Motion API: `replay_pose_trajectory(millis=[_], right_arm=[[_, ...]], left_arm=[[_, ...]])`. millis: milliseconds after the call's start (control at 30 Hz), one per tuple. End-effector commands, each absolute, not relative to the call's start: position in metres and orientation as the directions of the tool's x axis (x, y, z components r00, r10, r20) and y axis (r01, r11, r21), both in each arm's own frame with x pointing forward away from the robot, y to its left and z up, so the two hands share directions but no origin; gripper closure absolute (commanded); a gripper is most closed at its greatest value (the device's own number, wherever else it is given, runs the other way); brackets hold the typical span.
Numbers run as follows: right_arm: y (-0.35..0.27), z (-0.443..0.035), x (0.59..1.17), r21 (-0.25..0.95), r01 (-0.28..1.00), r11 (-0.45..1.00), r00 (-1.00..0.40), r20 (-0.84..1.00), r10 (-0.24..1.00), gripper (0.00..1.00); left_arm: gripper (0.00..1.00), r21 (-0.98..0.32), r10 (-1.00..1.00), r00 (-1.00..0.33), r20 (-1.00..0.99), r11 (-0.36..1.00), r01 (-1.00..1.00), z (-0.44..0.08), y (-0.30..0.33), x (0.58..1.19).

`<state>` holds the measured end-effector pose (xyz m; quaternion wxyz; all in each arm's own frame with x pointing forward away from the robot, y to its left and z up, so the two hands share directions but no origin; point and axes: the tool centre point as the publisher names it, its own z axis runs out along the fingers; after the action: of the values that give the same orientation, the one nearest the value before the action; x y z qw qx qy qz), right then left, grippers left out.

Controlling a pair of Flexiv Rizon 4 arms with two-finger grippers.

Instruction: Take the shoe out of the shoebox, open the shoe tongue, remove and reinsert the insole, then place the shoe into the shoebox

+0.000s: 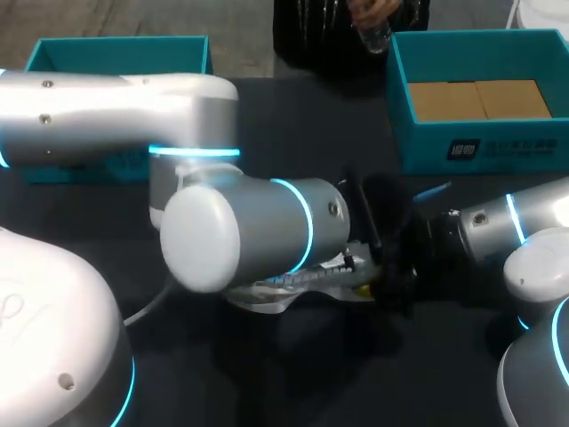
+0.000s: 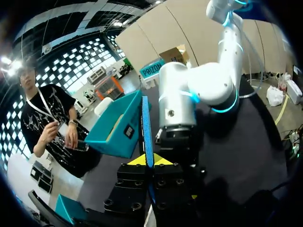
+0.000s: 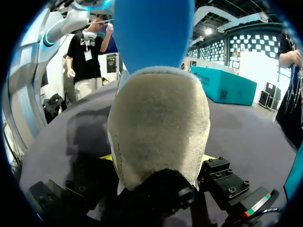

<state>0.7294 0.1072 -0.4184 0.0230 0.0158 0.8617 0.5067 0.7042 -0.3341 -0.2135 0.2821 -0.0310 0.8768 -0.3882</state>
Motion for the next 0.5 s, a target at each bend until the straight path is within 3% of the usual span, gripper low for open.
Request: replay_pose_trajectory(millis=[33,500], right_arm=[[0.108,-0.417,0.728,0.873,0.004,0.489,-0.998,-0.024,0.052,1.00],[0.108,-0.417,0.728,0.873,0.004,0.489,-0.998,-0.024,0.052,1.00]], left_arm=[[1.00,-0.703,-0.230,-0.872,-0.433,0.691,0.167,-0.200,-0.334,0.708],[1.00,-0.763,-0.100,-0.933,-0.346,0.609,0.217,-0.165,-0.339,0.699]])
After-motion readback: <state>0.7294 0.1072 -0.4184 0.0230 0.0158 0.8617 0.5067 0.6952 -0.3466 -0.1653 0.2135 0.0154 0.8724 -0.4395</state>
